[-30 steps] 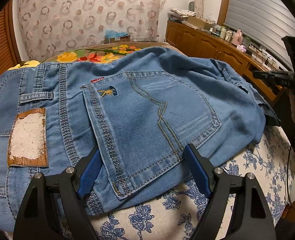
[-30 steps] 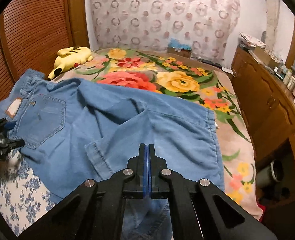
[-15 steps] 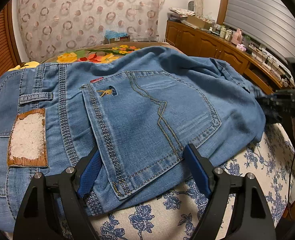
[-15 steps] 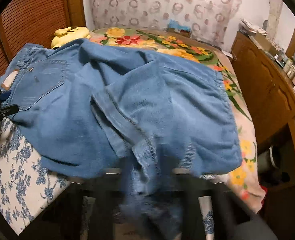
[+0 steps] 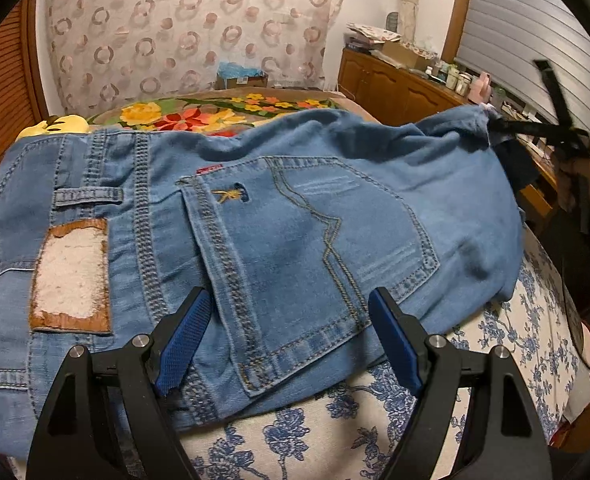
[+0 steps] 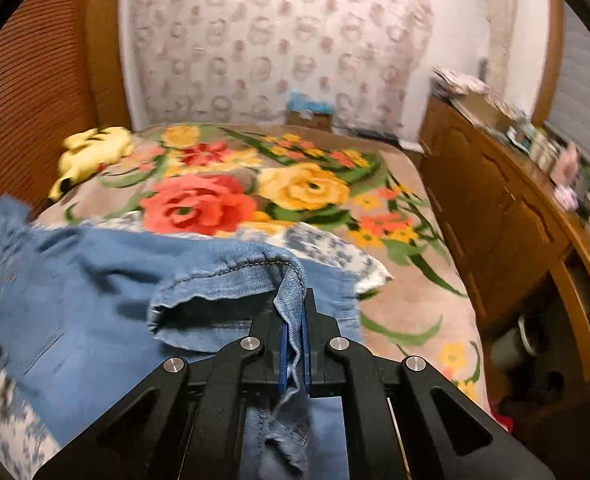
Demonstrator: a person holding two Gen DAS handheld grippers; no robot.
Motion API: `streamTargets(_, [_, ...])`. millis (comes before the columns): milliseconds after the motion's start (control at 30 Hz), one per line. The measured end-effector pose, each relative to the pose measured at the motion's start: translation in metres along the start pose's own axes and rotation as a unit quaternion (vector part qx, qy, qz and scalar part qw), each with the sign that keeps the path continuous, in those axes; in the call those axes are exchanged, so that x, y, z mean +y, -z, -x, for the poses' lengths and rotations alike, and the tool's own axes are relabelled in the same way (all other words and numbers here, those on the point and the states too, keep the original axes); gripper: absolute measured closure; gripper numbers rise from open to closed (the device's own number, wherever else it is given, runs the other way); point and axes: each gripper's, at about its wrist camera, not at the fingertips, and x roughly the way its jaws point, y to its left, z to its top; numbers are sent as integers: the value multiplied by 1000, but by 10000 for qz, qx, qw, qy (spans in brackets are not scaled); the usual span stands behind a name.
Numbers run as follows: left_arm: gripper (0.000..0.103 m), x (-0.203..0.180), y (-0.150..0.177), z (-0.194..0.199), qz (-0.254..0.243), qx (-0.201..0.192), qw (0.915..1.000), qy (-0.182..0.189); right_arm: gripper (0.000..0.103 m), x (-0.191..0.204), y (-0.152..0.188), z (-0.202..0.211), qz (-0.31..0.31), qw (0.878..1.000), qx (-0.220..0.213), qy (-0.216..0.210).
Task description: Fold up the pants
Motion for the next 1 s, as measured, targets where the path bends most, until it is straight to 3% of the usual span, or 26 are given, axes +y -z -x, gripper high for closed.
streamTargets(67, [21, 2, 0, 0, 21, 4, 10000, 3, 98, -8, 1, -23, -303, 9992, 276, 5])
streamTargets(133, [21, 3, 0, 2, 20, -2, 10000, -35, 84, -14, 3, -39, -479, 9976, 492, 55])
streamTargets(200, [21, 5, 1, 5, 25, -17, 10000, -65, 57, -18, 4, -41, -585, 9971, 468, 146])
streamTargets(233, [21, 5, 0, 6, 40, -31, 10000, -66, 54, -19, 5, -39, -636, 9970, 412, 123])
streamTargets(400, [21, 16, 1, 19, 163, -160, 9997, -126, 53, -22, 20, -19, -779, 9966, 270, 19])
streamTargets(567, [21, 22, 5, 29, 181, -239, 9993, -223, 53, -34, 36, -14, -848, 9953, 435, -190])
streamTargets(800, [21, 46, 20, 51, 429, -352, 9969, -554, 53, -54, 29, -26, -1091, 9920, 488, -408])
streamTargets(1000, [21, 58, 31, 64, 576, -449, 9943, -772, 53, -65, 28, -30, -1209, 9920, 363, -51])
